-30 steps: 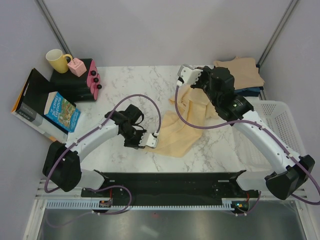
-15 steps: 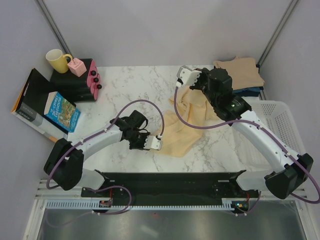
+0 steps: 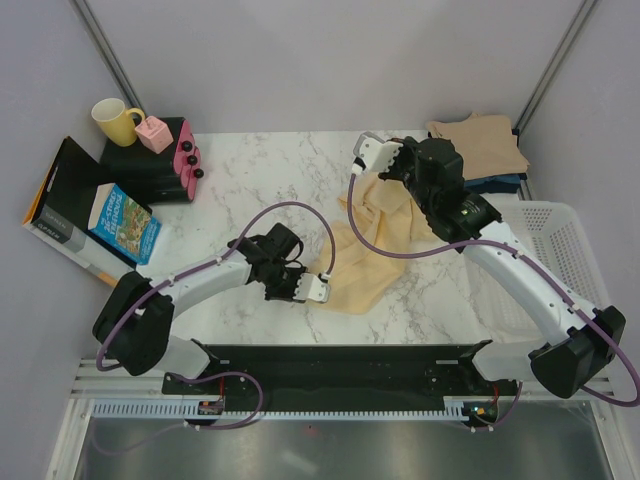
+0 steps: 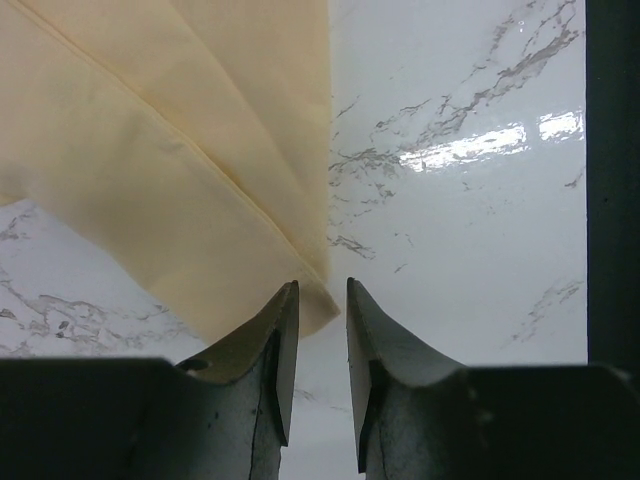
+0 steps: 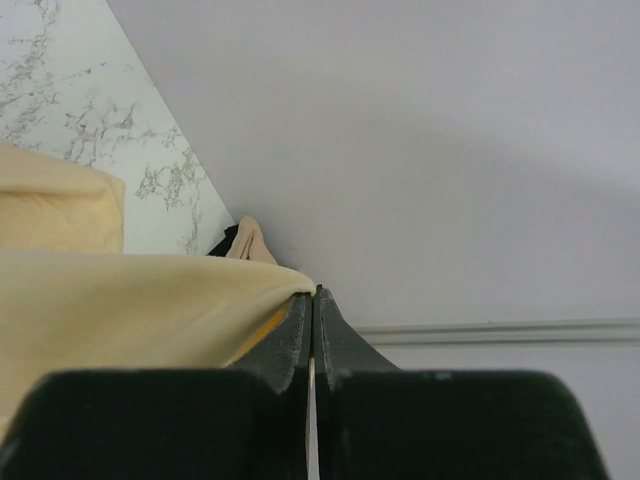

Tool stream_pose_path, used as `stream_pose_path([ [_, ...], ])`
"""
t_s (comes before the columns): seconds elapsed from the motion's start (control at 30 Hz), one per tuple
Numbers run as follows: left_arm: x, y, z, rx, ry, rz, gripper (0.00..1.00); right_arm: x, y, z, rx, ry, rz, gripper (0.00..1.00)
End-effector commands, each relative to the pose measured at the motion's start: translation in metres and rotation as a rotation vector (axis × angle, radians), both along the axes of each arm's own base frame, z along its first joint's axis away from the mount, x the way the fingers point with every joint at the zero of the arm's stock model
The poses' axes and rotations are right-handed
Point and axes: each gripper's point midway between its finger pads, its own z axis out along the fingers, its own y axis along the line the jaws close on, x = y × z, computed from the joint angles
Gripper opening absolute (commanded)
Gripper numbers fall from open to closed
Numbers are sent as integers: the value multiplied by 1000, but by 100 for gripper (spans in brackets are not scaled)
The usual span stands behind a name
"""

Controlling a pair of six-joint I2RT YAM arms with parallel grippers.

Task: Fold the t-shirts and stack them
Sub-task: Flatten the tshirt out

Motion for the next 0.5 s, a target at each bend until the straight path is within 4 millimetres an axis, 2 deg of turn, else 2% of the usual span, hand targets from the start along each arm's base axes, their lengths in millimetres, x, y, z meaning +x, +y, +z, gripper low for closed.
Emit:
stream_pose_path([
  [0.0,2,-7,0,-6,-4,8,33,1,0,15,43,-50,-3,0],
  [0.17,2,-2,-7,30,-18,8,33,0,0,15,47,-51,-3,0],
  [0.47,22,6,-19,102,-106,45,33,-1,-2,12,47,-45,-5,0],
])
